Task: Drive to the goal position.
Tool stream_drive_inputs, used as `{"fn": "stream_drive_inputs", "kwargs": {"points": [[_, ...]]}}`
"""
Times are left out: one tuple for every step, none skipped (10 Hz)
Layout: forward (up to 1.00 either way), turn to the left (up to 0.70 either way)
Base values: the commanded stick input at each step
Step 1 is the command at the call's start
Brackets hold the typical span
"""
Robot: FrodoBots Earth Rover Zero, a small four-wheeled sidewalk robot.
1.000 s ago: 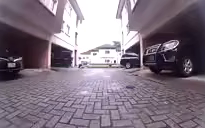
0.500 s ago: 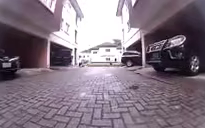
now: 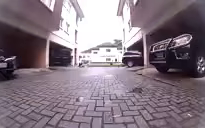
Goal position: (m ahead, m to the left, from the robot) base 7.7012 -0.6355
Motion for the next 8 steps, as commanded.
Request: {"fn": "stream_drive_inputs", "kwargs": {"points": [[0.50, 0.00], [0.50, 0.00], [0.50, 0.00], [0.50, 0.00], [0.50, 0.00], [0.50, 0.00], [0.50, 0.00], [0.50, 0.00]]}}
